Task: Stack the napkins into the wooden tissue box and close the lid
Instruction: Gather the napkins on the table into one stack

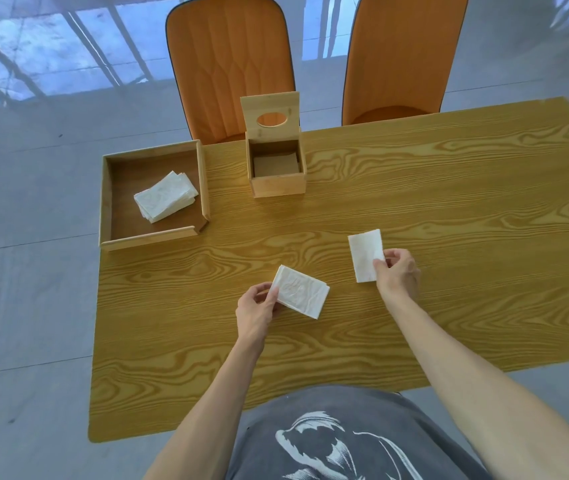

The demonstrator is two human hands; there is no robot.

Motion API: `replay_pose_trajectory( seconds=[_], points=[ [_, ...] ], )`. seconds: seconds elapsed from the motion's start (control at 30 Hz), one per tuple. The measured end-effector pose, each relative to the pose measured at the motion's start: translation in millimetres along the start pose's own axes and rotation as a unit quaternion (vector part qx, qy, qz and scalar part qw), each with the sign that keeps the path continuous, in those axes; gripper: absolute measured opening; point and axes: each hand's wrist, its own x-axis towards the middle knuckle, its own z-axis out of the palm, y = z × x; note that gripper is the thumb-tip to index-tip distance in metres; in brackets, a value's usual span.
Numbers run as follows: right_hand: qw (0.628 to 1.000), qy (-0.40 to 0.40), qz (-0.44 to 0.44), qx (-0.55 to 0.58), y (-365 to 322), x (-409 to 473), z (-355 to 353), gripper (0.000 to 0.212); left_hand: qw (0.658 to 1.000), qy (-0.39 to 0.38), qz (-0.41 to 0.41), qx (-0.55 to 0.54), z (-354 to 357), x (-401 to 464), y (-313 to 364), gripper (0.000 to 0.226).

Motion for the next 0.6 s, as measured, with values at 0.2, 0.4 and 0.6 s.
replay_pose_trajectory(
  seconds=[0.2, 0.4, 0.6],
  points=[
    [0.968, -0.191, -0.077, 0.146, -15, -11, 6, 0.023, 1.000, -0.005, -0.006, -0.003, 0, 0, 1, 0.018],
    [0.904, -0.397, -0.106, 0.121, -30, -36, 20, 0.023, 1.000, -0.004, -0.009, 0.009, 0, 0, 2, 0.022],
    [0.923, -0.352, -0.155, -0.020, -20, -42, 41, 0.020, 0.999, -0.009, -0.032, -0.010, -2, -3, 9, 0.044]
  ],
)
